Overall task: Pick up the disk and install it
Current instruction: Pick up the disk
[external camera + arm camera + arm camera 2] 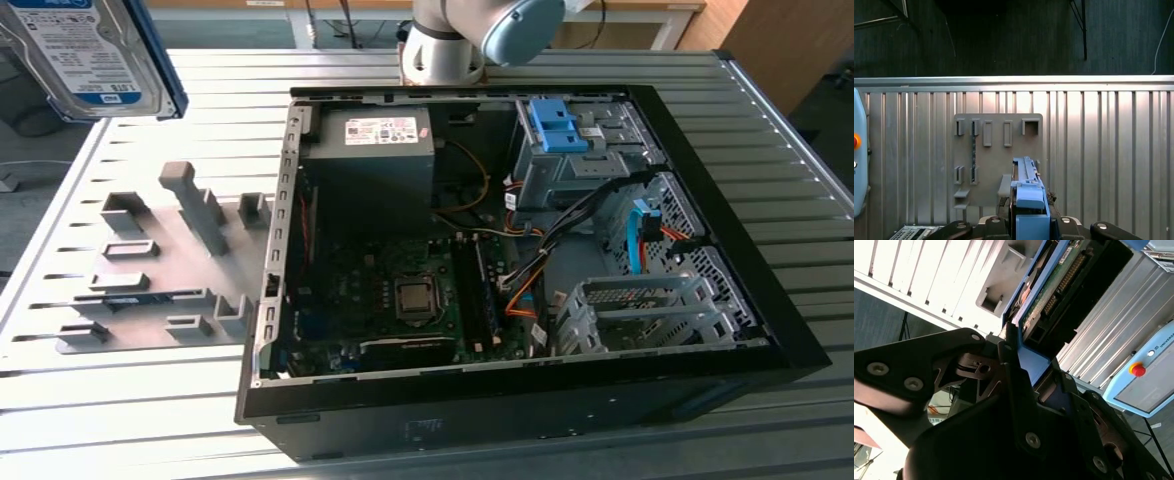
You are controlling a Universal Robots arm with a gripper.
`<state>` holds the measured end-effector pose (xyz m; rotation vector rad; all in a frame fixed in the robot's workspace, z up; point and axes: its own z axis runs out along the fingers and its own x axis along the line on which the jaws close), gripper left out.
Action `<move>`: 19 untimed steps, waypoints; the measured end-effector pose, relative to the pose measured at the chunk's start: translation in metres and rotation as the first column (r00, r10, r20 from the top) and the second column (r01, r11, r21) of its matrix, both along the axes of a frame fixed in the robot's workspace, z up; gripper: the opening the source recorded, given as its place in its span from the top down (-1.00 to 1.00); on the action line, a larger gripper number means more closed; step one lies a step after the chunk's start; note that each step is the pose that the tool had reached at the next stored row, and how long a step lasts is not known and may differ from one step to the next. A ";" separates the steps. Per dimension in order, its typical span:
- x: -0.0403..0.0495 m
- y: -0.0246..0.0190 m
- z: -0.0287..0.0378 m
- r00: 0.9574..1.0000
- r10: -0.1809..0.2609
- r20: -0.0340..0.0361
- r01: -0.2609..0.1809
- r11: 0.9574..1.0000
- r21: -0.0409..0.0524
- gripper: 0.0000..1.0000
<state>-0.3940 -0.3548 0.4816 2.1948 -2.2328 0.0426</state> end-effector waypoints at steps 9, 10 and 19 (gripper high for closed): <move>0.0083 0.0000 0.0000 1.000 0.000 0.000 0.000 1.000 0.000 0.27; 0.0095 0.0000 0.0000 1.000 0.000 0.000 0.000 1.000 0.000 0.27; 0.0177 0.0000 0.0000 1.000 0.000 0.000 0.000 1.000 0.000 0.27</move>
